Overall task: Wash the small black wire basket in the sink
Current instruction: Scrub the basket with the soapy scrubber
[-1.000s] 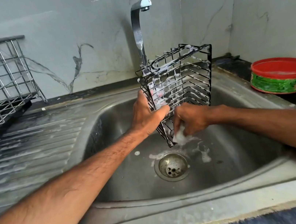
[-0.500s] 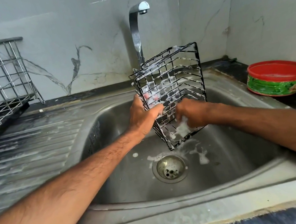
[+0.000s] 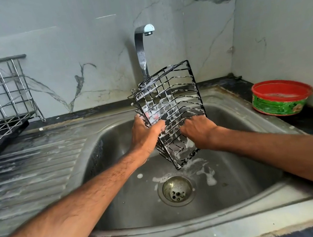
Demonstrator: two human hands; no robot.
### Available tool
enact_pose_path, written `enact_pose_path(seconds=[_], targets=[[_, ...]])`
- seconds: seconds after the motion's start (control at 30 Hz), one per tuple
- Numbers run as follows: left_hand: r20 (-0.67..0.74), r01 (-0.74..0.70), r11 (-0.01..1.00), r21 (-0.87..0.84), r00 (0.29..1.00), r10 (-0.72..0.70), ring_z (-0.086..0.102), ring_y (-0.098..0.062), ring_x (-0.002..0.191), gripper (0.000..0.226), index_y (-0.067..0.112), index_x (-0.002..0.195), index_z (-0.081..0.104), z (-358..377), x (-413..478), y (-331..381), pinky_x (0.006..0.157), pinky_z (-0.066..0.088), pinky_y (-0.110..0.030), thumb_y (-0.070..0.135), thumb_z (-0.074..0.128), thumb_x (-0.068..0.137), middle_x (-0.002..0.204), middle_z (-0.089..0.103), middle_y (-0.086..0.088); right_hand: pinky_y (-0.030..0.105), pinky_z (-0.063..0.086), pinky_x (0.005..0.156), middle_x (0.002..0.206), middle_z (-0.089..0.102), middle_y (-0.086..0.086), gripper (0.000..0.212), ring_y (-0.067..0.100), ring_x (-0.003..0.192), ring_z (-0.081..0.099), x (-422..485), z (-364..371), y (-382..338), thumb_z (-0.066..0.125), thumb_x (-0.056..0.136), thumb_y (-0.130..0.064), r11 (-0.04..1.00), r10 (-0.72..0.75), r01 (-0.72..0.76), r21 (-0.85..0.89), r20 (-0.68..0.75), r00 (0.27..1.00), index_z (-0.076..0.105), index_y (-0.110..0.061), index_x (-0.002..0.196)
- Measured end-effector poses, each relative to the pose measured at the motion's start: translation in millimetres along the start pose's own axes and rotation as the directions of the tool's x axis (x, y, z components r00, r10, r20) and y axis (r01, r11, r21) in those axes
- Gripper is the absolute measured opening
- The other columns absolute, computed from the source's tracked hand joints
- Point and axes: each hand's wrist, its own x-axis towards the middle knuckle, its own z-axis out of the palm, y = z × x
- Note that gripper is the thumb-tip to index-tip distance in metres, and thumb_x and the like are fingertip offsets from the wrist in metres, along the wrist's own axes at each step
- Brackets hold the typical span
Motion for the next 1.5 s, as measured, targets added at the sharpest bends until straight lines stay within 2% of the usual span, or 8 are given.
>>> enact_pose_path(seconds=[0.33,0.53,0.8,0.9,1.07,1.23,1.33,1.5], targets=[[0.004,0.12,0.989,-0.085,0.993,-0.12,0.046,-0.029,0.131,0.112,0.009,0.155,0.027,-6.9,7.3,-7.6,0.104,0.05,-0.06,0.046,0.066,0.056,0.156,0.036,-0.01,0.025,0.051,0.073,0.103,0.071,0.003,0.029,0.018,0.091,0.064,-7.7,-4.1,-14.3,0.07,0.079,-0.006,0.846,-0.057,0.003,0.533,0.084,0.995,0.071,-0.011,0.107],[0.059,0.16,0.984,-0.075,0.986,-0.156,0.057,-0.016,0.097,0.075,0.008,0.106,0.069,-4.4,13.9,-14.9,0.101,0.051,-0.057,0.063,0.059,0.056,0.098,0.058,0.011,0.021,0.057,0.061,0.083,0.072,-0.004,0.024,0.01,0.073,0.067,1.2,-4.4,-4.6,0.067,0.077,-0.001,0.669,0.141,-0.076,0.739,-0.026,0.99,0.077,-0.014,0.095],[0.148,0.193,0.972,-0.136,0.974,-0.173,0.056,-0.025,0.133,0.103,0.027,0.143,0.061,7.6,29.0,-37.3,0.115,0.039,-0.056,0.091,0.042,0.065,0.15,0.06,-0.001,0.018,0.038,0.05,0.07,0.059,-0.005,0.018,0.008,0.059,0.054,-8.9,-23.8,0.7,0.059,0.083,-0.004,0.734,0.28,-0.005,0.68,-0.295,0.913,0.058,-0.021,0.076],[0.15,0.228,0.961,-0.156,0.967,-0.206,0.053,-0.029,0.138,0.11,0.025,0.151,0.053,4.9,28.0,-36.0,0.117,0.036,-0.062,0.091,0.039,0.065,0.154,0.055,-0.004,0.035,0.057,0.071,0.092,0.063,0.007,0.016,0.023,0.084,0.059,-15.0,-29.1,11.4,0.058,0.084,-0.001,0.788,0.301,0.018,0.616,-0.41,0.861,0.069,-0.013,0.087],[0.118,0.292,0.927,-0.235,0.955,-0.271,0.051,-0.036,0.14,0.066,0.024,0.159,0.04,2.3,23.2,-24.3,0.115,0.034,-0.062,0.062,0.033,0.106,0.155,0.053,-0.006,0.046,0.039,0.107,0.133,0.048,0.014,0.033,0.032,0.129,0.037,-23.5,-31.2,35.3,0.07,0.086,-0.009,0.775,0.467,-0.164,0.611,-0.377,0.8,0.073,-0.012,0.119],[0.135,0.398,0.855,-0.334,0.917,-0.375,0.051,-0.042,0.138,0.07,0.026,0.16,0.039,7.2,27.9,-26.2,0.103,0.041,-0.068,0.067,0.032,0.104,0.16,0.047,-0.012,0.023,0.051,0.043,0.102,0.073,0.002,0.026,0.002,0.052,0.062,-32.5,-27.0,37.9,0.068,0.093,-0.008,0.469,0.348,-0.21,0.858,0.039,0.937,0.071,-0.019,0.117],[0.229,0.493,0.787,-0.372,0.87,-0.437,0.052,-0.041,0.137,0.071,0.01,0.149,0.054,5.3,26.6,-19.7,0.092,0.05,-0.061,0.063,0.034,0.106,0.155,0.049,-0.019,0.042,0.059,0.052,0.092,0.075,0.002,0.022,0.022,0.061,0.071,-29.4,-21.6,30.8,0.068,0.093,-0.006,0.397,0.358,-0.198,0.896,0.047,0.932,0.073,-0.013,0.113],[0.338,0.534,0.751,-0.39,0.841,-0.423,0.061,-0.035,0.124,0.057,0.002,0.137,0.059,2.5,30.9,-25.3,0.094,0.055,-0.065,0.046,0.053,0.102,0.138,0.058,-0.019,0.013,0.04,0.038,0.083,0.065,-0.009,0.022,0.007,0.055,0.057,-23.8,-27.8,40.5,0.063,0.096,-0.004,0.4,0.431,-0.123,0.908,-0.068,0.9,0.071,-0.012,0.115]])
